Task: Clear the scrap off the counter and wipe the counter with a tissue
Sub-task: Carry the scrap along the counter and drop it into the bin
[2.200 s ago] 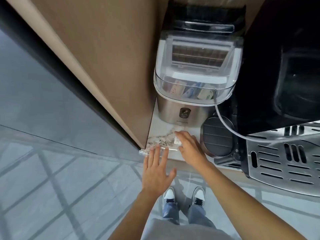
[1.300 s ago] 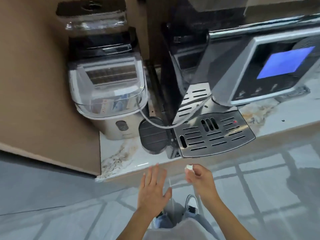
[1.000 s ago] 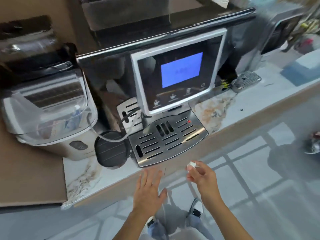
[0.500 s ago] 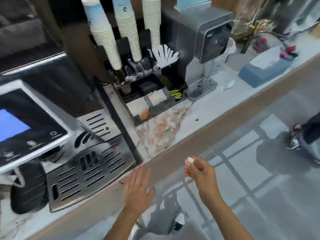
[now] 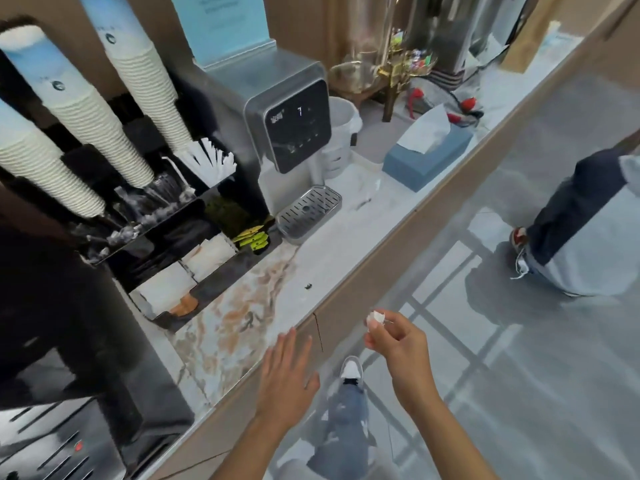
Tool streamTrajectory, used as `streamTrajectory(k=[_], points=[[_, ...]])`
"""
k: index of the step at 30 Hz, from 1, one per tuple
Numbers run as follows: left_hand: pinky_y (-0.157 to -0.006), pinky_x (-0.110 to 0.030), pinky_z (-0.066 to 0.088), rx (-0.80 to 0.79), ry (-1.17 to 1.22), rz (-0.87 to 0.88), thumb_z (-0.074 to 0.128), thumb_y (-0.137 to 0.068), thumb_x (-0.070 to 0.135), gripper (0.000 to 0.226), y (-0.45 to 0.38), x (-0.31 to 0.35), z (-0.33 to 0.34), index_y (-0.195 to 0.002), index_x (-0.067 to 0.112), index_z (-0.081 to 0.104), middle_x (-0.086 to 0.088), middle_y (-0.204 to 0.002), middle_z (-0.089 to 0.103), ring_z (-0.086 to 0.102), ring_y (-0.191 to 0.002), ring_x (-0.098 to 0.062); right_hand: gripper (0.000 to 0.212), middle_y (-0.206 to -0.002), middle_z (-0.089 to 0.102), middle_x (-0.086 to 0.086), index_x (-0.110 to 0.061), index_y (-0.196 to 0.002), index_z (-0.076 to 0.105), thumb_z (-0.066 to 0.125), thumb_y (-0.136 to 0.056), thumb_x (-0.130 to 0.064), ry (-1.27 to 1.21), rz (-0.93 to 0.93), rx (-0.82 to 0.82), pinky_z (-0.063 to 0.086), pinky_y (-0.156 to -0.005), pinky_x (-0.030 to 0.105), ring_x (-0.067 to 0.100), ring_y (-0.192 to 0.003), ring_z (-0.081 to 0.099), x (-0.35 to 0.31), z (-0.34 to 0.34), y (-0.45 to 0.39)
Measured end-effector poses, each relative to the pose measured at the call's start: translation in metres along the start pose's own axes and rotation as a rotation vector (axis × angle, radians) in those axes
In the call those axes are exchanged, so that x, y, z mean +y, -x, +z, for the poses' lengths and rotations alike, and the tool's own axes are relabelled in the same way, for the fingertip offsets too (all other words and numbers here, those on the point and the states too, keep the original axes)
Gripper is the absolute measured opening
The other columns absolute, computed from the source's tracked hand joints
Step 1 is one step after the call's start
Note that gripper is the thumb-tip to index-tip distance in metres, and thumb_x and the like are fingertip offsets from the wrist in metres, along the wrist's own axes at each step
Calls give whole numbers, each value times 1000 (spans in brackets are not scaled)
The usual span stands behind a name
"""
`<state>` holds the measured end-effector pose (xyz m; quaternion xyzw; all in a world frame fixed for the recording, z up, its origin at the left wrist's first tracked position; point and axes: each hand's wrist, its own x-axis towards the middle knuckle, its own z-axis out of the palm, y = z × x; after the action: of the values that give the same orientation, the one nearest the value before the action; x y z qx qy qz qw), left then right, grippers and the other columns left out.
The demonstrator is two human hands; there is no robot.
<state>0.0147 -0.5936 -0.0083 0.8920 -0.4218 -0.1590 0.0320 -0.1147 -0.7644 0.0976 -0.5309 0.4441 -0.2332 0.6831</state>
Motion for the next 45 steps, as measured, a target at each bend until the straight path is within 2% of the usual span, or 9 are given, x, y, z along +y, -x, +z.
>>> streamTrajectory(k=[7, 11, 16, 23, 28, 33, 35, 40, 45], points=[[-117, -44, 4, -29, -33, 112, 42, -90, 49, 69, -99, 58, -8, -153, 27, 27, -8, -164, 12, 11, -151, -30, 21, -79, 72, 17, -9, -109, 71, 70, -91, -21, -43, 23, 83, 60, -76, 31, 20, -70, 69, -34, -35, -95], [-122, -44, 1, -37, -26, 144, 38, -93, 50, 70, -149, 86, -18, -156, 29, 15, -9, -166, 1, -3, -152, -29, 15, -73, 71, 7, -15, -105, 73, 70, -91, -21, -48, 12, 116, 61, -74, 31, 19, -69, 69, -61, -53, -149], [-117, -47, 21, -70, -14, 151, 53, -89, 44, 70, -201, 111, -40, -152, 21, 32, -14, -162, 23, 20, -149, -34, 18, -83, 73, 21, -12, -107, 73, 70, -91, -20, -35, -8, 124, 59, -69, 26, 19, -69, 70, -95, -68, -206], [-108, -49, 41, -52, 11, 127, 66, -82, 42, 70, -271, 142, -60, -145, 20, 46, -18, -154, 40, 40, -141, -36, 19, -82, 77, 11, -13, -108, 73, 70, -91, -20, -40, -15, 82, 58, -67, 22, 15, -68, 71, -130, -79, -289], [-121, -43, -3, 3, 55, 28, 28, -96, 49, 66, -323, 165, -67, -156, 29, 13, -8, -165, -4, -3, -152, -31, 19, -81, 77, 7, -16, -106, 73, 72, -90, -25, -21, -5, -15, 58, -67, 22, 17, -70, 72, -158, -75, -364], [-108, -47, 42, 2, 68, -173, 64, -79, 41, 69, -366, 198, -89, -143, 22, 49, -15, -153, 44, 42, -139, -34, 5, -76, 75, 1, -21, -91, 75, 70, -90, -22, 56, -34, -237, 53, -58, 14, 8, -61, 68, -194, -56, -443], [-101, -50, 50, 12, 91, -223, 71, -73, 38, 69, -377, 207, -93, -137, 19, 57, -17, -147, 51, 51, -133, -35, 7, -69, 71, -1, -19, -90, 75, 69, -91, -18, 82, -46, -334, 54, -60, 17, 10, -60, 64, -210, -44, -468], [-98, -45, 53, -12, 87, -346, 74, -65, 40, 67, -389, 226, -102, -129, 20, 65, -15, -140, 59, 59, -125, -32, 10, -65, 68, -3, -15, -102, 71, 67, -93, -16, 112, -87, -567, 52, -58, 18, 11, -59, 60, -242, 1, -507], [-103, -43, 31, 23, 112, -455, 63, -69, 40, 63, -388, 230, -102, -130, 22, 65, -13, -139, 60, 59, -125, -33, 14, -68, 71, -3, -6, -105, 72, 65, -93, -9, 91, -160, -688, 53, -59, 18, 8, -58, 62, -258, 49, -517]])
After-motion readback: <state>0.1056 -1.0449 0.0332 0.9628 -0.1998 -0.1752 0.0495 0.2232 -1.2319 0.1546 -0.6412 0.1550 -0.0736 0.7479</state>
